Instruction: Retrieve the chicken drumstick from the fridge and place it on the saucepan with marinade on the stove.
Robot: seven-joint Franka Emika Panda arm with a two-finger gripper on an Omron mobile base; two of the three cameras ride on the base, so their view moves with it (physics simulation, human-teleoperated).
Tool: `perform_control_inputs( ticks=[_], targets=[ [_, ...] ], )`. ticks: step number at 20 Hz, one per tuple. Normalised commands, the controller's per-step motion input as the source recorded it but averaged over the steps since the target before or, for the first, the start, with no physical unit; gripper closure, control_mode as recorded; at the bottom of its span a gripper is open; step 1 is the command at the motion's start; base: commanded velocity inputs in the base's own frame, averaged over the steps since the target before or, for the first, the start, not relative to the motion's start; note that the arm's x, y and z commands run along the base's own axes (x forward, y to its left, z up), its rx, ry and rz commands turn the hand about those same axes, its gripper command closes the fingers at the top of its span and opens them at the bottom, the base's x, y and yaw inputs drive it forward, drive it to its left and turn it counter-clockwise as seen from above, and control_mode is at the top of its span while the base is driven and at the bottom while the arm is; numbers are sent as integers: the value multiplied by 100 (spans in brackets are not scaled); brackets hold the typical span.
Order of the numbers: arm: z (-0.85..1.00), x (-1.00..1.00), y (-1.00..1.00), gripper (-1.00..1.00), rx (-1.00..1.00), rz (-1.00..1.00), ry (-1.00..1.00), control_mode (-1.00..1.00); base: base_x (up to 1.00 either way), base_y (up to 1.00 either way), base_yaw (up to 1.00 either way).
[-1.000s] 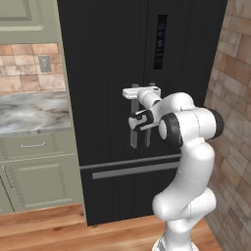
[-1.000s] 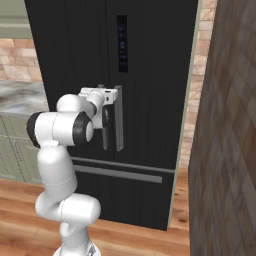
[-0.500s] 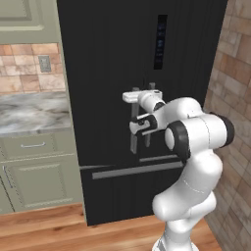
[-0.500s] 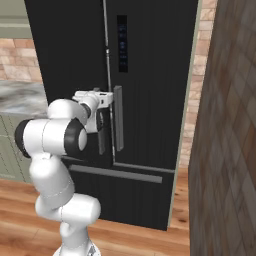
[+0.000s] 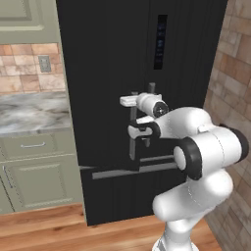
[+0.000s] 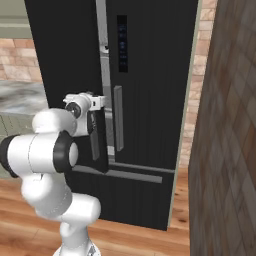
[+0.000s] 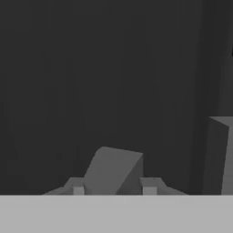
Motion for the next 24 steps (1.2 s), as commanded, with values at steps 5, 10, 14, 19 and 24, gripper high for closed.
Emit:
perform_control_inputs(
  ticks=[5, 10, 14, 19, 24],
  targets=[
    [0, -49, 36, 100, 0, 0, 9, -100, 0, 0, 0],
    [-2, -51, 44, 100, 0, 0, 5, -100, 0, 0, 0],
    [-9, -60, 46, 100, 0, 0, 5, -100, 0, 0, 0],
    [-19, -46, 63, 100, -2, 0, 9, -100, 0, 0, 0],
    [-17, -32, 57, 100, -1, 0, 12, -100, 0, 0, 0]
  ],
)
